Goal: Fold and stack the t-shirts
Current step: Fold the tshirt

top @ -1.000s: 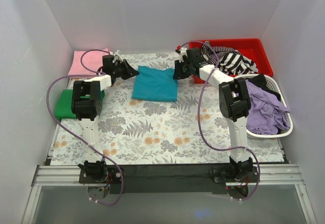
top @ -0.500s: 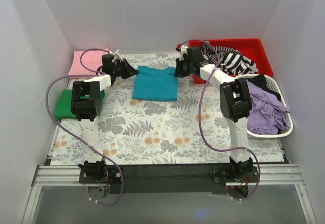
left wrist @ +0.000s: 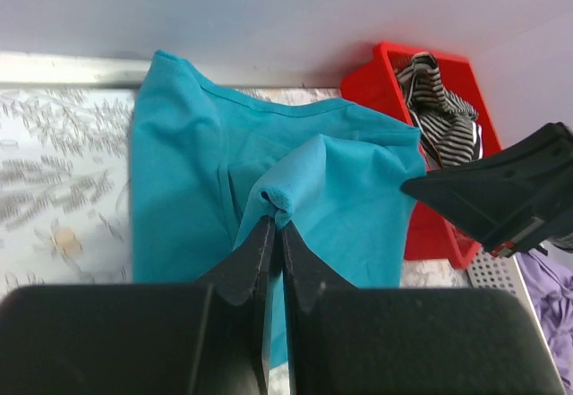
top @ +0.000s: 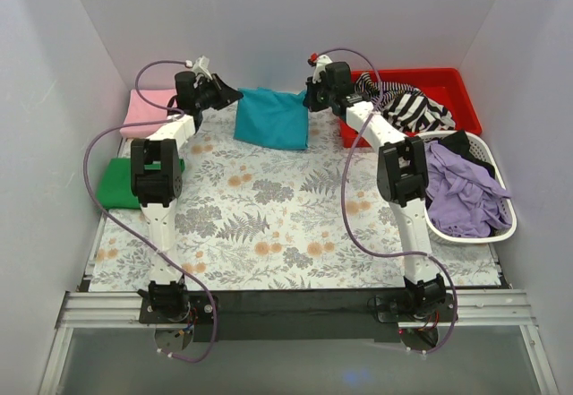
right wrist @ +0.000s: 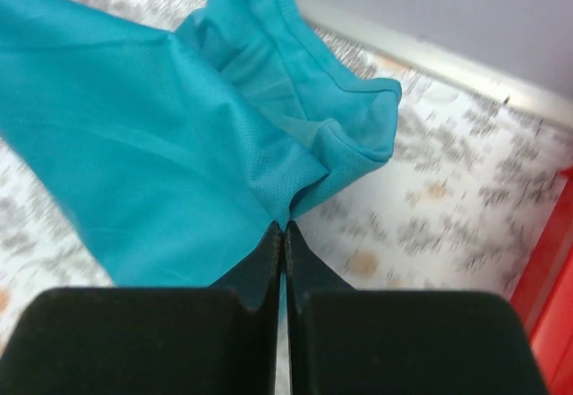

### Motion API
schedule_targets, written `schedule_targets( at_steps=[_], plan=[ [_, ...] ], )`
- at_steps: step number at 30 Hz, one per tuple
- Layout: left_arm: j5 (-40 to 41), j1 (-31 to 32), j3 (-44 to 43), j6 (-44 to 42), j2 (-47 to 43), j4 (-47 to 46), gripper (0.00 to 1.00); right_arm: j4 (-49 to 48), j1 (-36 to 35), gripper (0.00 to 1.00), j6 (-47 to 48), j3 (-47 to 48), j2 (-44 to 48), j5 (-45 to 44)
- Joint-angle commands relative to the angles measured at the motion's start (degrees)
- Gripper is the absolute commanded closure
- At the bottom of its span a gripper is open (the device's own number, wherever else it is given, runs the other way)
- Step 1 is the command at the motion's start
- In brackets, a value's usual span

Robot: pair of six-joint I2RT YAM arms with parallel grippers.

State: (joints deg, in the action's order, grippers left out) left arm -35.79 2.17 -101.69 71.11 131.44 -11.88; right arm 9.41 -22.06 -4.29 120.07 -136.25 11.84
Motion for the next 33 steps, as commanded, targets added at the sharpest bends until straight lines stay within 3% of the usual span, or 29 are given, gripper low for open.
schedule_targets(
  at_steps=[1,3,5,8,9,10,12,13,19,23,29,33],
  plan=[
    [-0.94,-1.21,-6.2,2.8,8.09,-3.76,0.98,-2.46,0.97,0.99,-0.62,9.72,-8.23,-4.27],
    [-0.95,-1.3,-13.14,3.5,13.55,-2.11,0.91,-3.26,1.58,0.99,-3.33,14.81,-14.38,-5.68],
    [-1.39,-1.47,-26.06,3.86,21.55,1.14,0.86,-8.4,2.2,0.96,-4.23,17.05,-16.86,-7.6],
    [-0.6,-1.56,-31.37,6.23,27.01,-0.68,0.75,-12.83,2.38,0.88,-4.49,15.98,-18.08,-10.77],
    [0.45,-1.65,-31.12,7.54,27.55,-3.91,0.65,-14.14,2.38,0.74,-4.67,16.07,-18.53,-13.39],
    [0.37,-1.65,-30.68,8.16,28.08,-5.59,0.63,-15.11,2.38,0.37,-4.5,16.07,-19.23,-13.77],
    [0.11,-1.65,-29.19,8.26,28.0,-7.8,0.61,-15.21,2.55,0.06,-3.71,16.51,-19.32,-12.55],
    [1.24,-1.65,-28.05,7.04,27.39,-7.81,0.59,-16.34,2.55,0.02,-2.75,15.73,-18.89,-12.54],
    [4.5,-1.74,-14.52,3.16,16.94,-14.14,0.58,-17.93,2.82,0.01,-0.28,12.38,-14.14,-7.71],
    [2.31,-1.74,-14.68,1.49,13.5,-12.21,0.58,-17.94,2.73,0.02,0.34,11.24,-10.36,-4.02],
    [-1.2,-1.3,-7.3,2.63,5.77,-15.98,0.58,-15.66,1.59,0.02,1.66,8.08,-6.49,3.61],
    [-4.01,0.2,-7.47,2.36,6.28,-12.39,0.58,-12.67,0.45,0.01,2.27,8.86,-6.84,7.66]
  ],
)
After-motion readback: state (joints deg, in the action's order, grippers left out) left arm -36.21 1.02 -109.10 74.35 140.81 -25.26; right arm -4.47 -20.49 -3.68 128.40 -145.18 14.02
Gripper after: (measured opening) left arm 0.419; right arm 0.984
